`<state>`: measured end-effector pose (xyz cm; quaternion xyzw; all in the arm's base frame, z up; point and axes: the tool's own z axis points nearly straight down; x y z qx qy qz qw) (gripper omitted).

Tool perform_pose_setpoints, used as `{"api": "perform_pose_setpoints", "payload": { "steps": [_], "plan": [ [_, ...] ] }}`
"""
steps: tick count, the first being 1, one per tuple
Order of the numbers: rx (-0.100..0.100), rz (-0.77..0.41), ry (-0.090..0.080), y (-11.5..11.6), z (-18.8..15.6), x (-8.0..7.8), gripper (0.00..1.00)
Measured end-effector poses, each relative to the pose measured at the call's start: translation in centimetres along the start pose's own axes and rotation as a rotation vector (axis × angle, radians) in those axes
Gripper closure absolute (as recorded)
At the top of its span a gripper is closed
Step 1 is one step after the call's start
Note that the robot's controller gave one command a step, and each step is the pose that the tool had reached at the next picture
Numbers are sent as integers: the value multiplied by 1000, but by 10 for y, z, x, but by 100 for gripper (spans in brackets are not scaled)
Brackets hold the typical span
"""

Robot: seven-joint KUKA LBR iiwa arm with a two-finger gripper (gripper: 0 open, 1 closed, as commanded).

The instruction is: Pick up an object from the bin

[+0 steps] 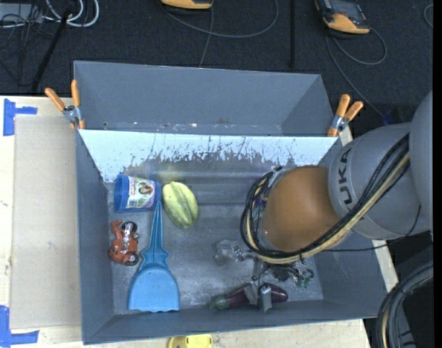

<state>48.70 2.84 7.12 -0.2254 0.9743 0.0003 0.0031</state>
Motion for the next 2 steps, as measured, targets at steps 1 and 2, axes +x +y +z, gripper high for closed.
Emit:
{"api": "perform_pose_setpoints", "payload": {
  "steps": [1,2],
  "plan": [
    [-1,-1,1,0,0,0,100],
    [0,-2,0,0,0,0,0]
  ]
}}
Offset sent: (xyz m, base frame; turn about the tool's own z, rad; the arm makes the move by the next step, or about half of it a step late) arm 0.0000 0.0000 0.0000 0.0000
